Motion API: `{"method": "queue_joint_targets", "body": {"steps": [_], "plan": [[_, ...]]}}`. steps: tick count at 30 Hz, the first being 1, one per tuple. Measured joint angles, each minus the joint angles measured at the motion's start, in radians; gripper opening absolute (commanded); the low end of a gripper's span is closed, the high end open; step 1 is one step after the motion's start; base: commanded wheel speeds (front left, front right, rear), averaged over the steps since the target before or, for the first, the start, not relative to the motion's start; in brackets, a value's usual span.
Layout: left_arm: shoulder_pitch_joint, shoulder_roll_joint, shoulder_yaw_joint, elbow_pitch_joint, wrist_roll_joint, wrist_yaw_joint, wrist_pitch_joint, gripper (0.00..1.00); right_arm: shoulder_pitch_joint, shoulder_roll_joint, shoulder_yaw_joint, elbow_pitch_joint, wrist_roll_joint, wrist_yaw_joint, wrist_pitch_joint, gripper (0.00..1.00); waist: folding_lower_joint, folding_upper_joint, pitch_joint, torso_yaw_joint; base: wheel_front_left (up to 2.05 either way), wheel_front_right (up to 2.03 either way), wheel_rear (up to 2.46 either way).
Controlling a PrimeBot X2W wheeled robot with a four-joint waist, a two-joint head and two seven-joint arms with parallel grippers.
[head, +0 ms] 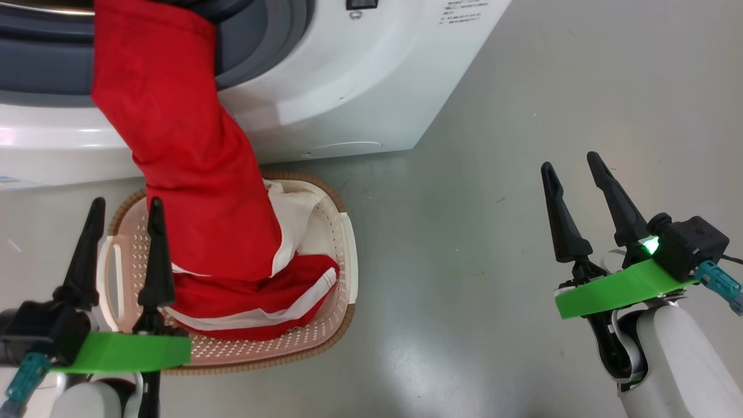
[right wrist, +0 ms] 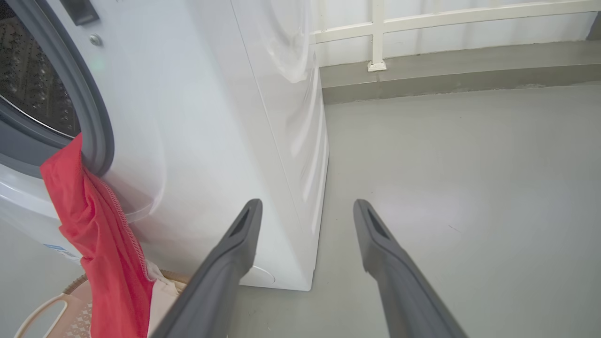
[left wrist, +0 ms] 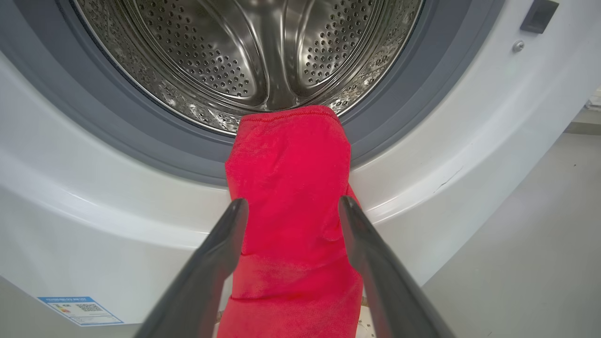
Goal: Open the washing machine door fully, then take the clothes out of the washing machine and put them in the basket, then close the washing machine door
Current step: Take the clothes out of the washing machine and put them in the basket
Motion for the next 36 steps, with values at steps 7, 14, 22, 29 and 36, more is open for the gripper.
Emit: {"method": "queue_joint_targets", "body": {"steps": [7, 14, 22, 29, 36], "plan": [[0.035, 0.000, -0.012, -0.050, -0.010, 0.010, 0.000, 1.00, 0.000, -0.002, -0.002, 0.000, 0.000, 0.000, 0.000, 1.00, 0.0000, 0.0000, 0.001, 0.008, 0.00, 0.00, 0.00], [0.035, 0.000, -0.042, -0.047, -0.018, 0.020, 0.000, 1.00, 0.000, -0.003, -0.004, 0.000, 0.000, 0.000, 0.000, 1.00, 0.0000, 0.0000, 0.002, 0.012, 0.00, 0.00, 0.00], [-0.048, 0.000, -0.101, 0.057, -0.018, 0.029, 0.000, 1.00, 0.000, -0.003, -0.004, -0.001, 0.000, 0.000, 0.000, 1.00, 0.0000, 0.0000, 0.011, 0.016, 0.00, 0.00, 0.00], [-0.187, -0.002, -0.147, 0.218, -0.016, 0.047, 0.000, 1.00, -0.001, -0.002, -0.005, -0.002, 0.000, 0.000, 0.000, 1.00, 0.0000, 0.0000, 0.024, 0.016, 0.00, 0.00, 0.00], [-0.335, -0.006, -0.169, 0.395, -0.012, 0.066, 0.000, 1.00, -0.004, -0.001, -0.003, -0.002, 0.000, 0.000, 0.000, 1.00, 0.0000, 0.0000, 0.038, 0.007, 0.00, 0.00, 0.00]]}}
